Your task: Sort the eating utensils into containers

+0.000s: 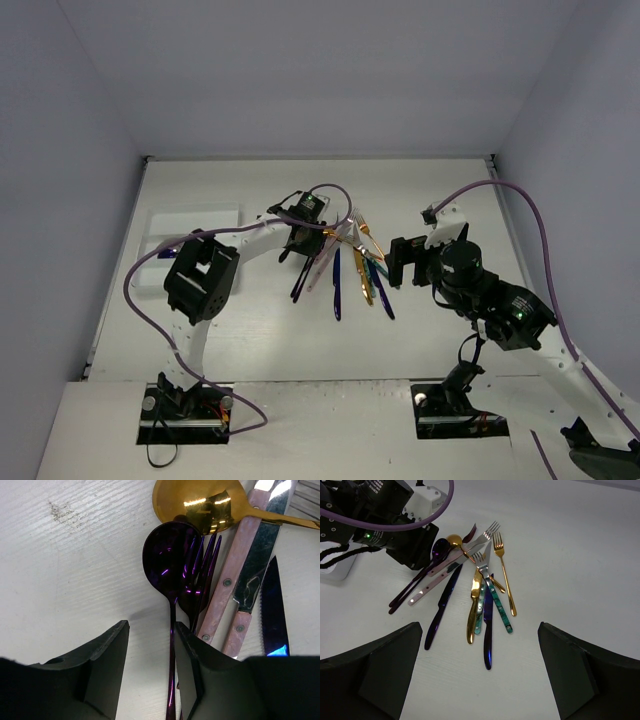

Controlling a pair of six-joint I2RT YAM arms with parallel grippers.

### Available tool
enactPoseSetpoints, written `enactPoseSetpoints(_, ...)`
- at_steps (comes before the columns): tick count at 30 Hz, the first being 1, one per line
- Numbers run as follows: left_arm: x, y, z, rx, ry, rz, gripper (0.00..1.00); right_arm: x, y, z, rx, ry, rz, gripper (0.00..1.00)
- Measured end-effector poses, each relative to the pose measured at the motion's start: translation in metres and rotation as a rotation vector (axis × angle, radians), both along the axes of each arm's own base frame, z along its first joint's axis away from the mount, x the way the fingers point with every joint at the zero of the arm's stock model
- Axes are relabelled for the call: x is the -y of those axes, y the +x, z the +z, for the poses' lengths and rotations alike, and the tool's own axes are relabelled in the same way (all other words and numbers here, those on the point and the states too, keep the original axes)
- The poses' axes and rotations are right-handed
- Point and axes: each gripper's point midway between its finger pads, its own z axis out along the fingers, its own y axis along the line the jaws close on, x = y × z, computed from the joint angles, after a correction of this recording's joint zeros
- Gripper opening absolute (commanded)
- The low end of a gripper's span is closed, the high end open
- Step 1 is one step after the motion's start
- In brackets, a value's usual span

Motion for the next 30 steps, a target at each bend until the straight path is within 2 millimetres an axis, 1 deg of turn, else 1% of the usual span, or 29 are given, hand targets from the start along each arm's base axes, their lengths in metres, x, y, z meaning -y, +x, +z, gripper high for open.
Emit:
enactPoseSetpoints(8,0.003,-0.001,0.0,0.001,-0.004,-0.006,0.35,0.0,0.0,0.0,-0.001,0.002,0.0,1.0)
enactPoseSetpoints(16,0.008,-0.011,-0.007,-0.005,-0.017,-0.005,0.35,0.0,0.0,0.0,-0.001,0.002,-0.001,1.0)
enactPoseSetpoints(19,0.007,-0.014,-0.008,-0.002,-0.027,0.003,0.33,0.0,0.0,0.0,-0.001,0.002,-0.001,1.0)
enactPoseSetpoints(20,0.007,-0.015,-0.008,-0.002,-0.029,0.006,0.3,0.0,0.0,0.0,-0.001,0.002,0.0,1.0)
enactPoseSetpoints(26,0.007,-0.015,-0.008,-0.003,-0.033,0.023,0.0,0.0,0.0,0.0,-0.001,0.002,-0.001,1.0)
enactPoseSetpoints(30,0.005,-0.014,-0.008,-0.002,-0.018,0.043,0.0,0.0,0.0,0.001,0.001,0.004,-0.001,1.0)
